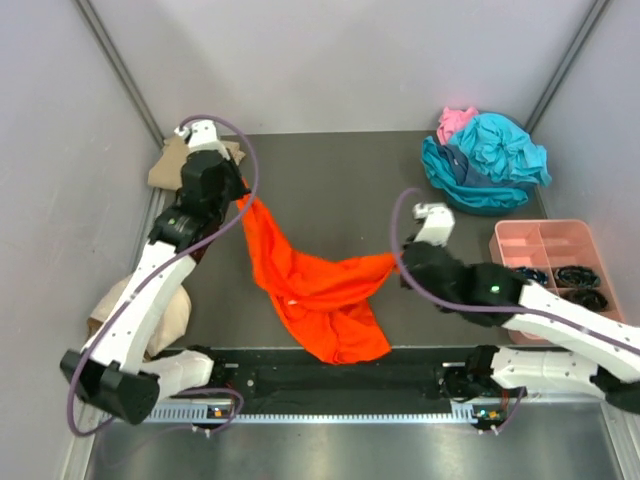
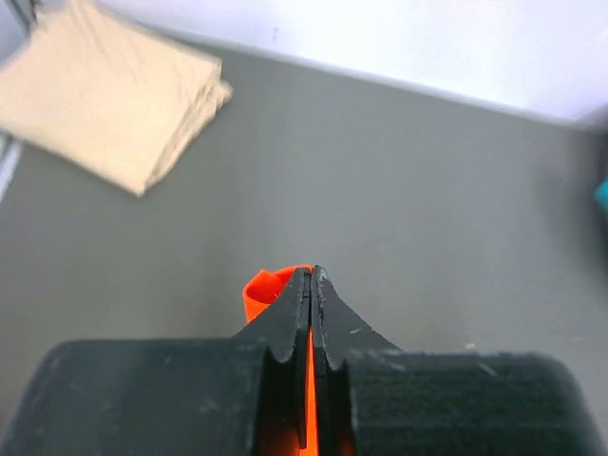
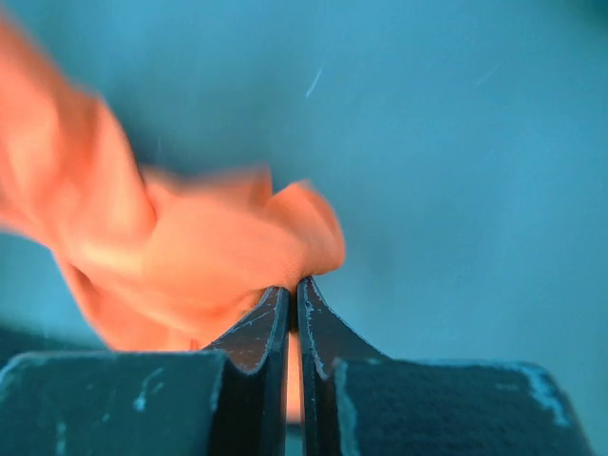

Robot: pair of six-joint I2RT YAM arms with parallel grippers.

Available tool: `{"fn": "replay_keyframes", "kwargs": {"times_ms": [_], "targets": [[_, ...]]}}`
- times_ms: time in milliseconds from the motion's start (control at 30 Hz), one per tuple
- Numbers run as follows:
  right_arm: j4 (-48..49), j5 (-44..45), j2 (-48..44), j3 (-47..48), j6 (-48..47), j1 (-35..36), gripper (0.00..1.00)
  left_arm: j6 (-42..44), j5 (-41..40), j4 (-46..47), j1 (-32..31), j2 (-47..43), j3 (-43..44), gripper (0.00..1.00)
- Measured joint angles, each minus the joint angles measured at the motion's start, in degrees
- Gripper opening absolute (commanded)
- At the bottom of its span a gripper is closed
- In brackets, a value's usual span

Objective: Fold and stack the t-shirts
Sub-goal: Flatten out the tshirt

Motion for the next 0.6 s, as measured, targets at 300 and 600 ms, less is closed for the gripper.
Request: {"fn": "replay_keyframes", "kwargs": {"times_ms": [300,600], "targets": [[0.3,3.3,2.6,13.9,-16.4,-8.1,0.00,0.7,0.9,-6.9,0.0,-7.1,7.9,0.00],[-3.9,5.0,1.0,19.0,-22.5,-8.1,0.00,2.8,-1.4,-17.0,0.0,-9.8,21.3,0.00]]}}
